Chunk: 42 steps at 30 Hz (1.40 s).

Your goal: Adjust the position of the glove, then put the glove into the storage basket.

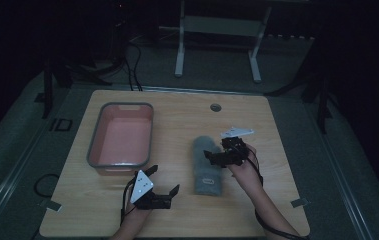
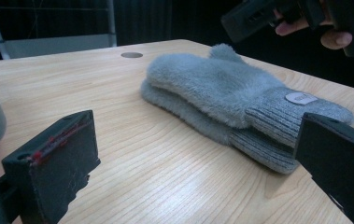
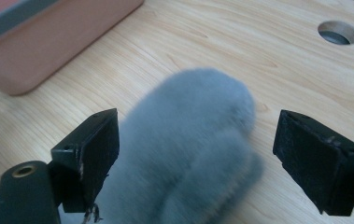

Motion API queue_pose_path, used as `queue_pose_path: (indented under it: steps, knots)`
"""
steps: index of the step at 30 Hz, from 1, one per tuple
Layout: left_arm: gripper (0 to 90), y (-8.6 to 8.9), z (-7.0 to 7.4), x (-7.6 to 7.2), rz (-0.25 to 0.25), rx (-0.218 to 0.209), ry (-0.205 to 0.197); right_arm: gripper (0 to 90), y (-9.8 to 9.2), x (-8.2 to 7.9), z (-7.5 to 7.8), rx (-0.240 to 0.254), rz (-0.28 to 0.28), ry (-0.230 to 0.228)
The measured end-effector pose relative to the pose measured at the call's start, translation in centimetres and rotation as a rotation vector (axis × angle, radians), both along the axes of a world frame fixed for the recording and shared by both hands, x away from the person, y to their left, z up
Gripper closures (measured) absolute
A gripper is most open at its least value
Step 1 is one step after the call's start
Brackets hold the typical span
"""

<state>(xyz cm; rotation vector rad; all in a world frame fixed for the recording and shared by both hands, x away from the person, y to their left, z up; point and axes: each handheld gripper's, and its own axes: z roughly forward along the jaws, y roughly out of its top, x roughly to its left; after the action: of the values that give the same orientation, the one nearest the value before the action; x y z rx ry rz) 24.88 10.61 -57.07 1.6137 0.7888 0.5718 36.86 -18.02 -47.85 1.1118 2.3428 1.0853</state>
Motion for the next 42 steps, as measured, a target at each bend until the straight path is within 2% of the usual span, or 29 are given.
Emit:
queue_pose_path:
  steps: [2,4,6,7,9,11,12,13,15,17,19,21,22,23,24,26,28,29,31,32,34,36,38,40,41,42]
  knots:
    - [0.2,-0.1,0.1,0.0,-0.029,0.006,-0.02,15.2,-0.9,0.1,-0.4,0.026,0.015,-0.009]
    - [0.2,-0.2,0.3,-0.1,-0.055,0.001,-0.022,18.4,-1.8,0.1,-0.6,0.045,0.049,-0.069]
    - [0.2,-0.4,0.5,-0.1,-0.068,0.003,-0.003,17.6,-2.3,-0.1,-0.8,0.02,0.058,-0.153]
    - [0.2,-0.5,0.6,-0.1,-0.068,0.002,0.004,17.7,-2.6,-0.3,-0.8,0.027,0.063,-0.176]
    - [0.2,-0.6,0.8,-0.1,-0.052,0.012,0.012,18.3,-3.1,-0.6,-1.0,0.062,0.083,-0.196]
    - [0.2,-0.6,0.9,0.1,-0.031,0.009,0.041,18.3,-3.3,-1.1,-1.2,0.074,0.108,-0.211]
    - [0.2,-0.6,0.9,0.1,-0.031,0.009,0.041,18.3,-3.3,-1.1,-1.2,0.074,0.108,-0.211]
    - [0.2,-0.7,0.9,0.2,-0.028,-0.001,0.049,18.3,-3.4,-1.4,-1.5,0.061,0.129,-0.185]
    - [0.2,-0.8,1.2,0.6,-0.042,-0.017,0.077,18.4,-3.5,-1.7,-1.7,0.061,0.133,-0.173]
    - [0.2,-1.0,1.5,0.8,-0.043,-0.017,0.087,18.4,-3.7,-2.0,-2.0,0.064,0.132,-0.136]
    - [0.2,-1.4,1.9,1.2,-0.058,-0.012,0.108,18.4,-4.0,-2.4,-2.3,0.078,0.107,-0.119]
    - [0.2,-1.9,2.3,1.6,-0.085,-0.018,0.133,16.6,-4.4,-2.7,-2.5,0.094,0.072,-0.078]
    - [0.2,-2.1,2.5,1.7,-0.083,-0.018,0.134,13.7,-4.7,-2.8,-2.6,0.122,0.07,-0.047]
    - [0.3,-2.4,2.6,1.8,-0.084,-0.013,0.134,12.6,-4.9,-2.9,-2.7,0.127,0.075,-0.034]
    - [0.3,-2.7,2.8,2.0,-0.079,0.004,0.139,13.2,-5.0,-3.1,-2.7,0.143,0.068,-0.031]
    - [0.2,-3.3,3.3,2.4,-0.088,0.014,0.154,13.4,-5.2,-3.5,-2.6,0.174,0.078,-0.015]
    - [0.2,-4.0,3.9,3.0,-0.098,0.033,0.162,15.0,-5.2,-3.7,-2.3,0.168,0.064,-0.013]
    - [0.2,-4.3,4.1,3.4,-0.091,0.052,0.168,18.0,-5.2,-3.8,-2.2,0.164,0.064,-0.016]
    - [0.3,-4.9,4.6,4.4,-0.097,0.063,0.189,32.0,-5.2,-4.0,-1.9,0.145,0.056,-0.038]
    - [2.4,-5.1,4.8,4.9,-0.086,0.077,0.2,33.7,-5.1,-4.1,-1.8,0.149,0.062,-0.035]
    - [14.1,-5.4,5.1,5.9,-0.087,0.063,0.205,42.2,-4.9,-4.0,-1.9,0.164,0.066,-0.023]
    - [14.8,-5.8,5.2,7.0,-0.091,0.049,0.227,44.1,-4.7,-3.8,-2.2,0.165,0.055,-0.013]
    - [17.7,-6.2,5.1,8.1,-0.09,0.049,0.27,44.1,-4.5,-3.5,-2.7,0.191,0.056,0.018]
    - [17.8,-6.7,4.7,9.2,-0.086,0.071,0.318,43.9,-4.2,-3.2,-3.2,0.184,0.037,0.02]
    - [17.9,-6.7,4.7,9.2,-0.086,0.071,0.318,42.4,-4.1,-3.0,-3.5,0.184,0.036,0.031]
    - [17.9,-7.1,4.3,9.9,-0.093,0.088,0.355,42.0,-3.8,-2.6,-4.1,0.163,0.02,0.044]
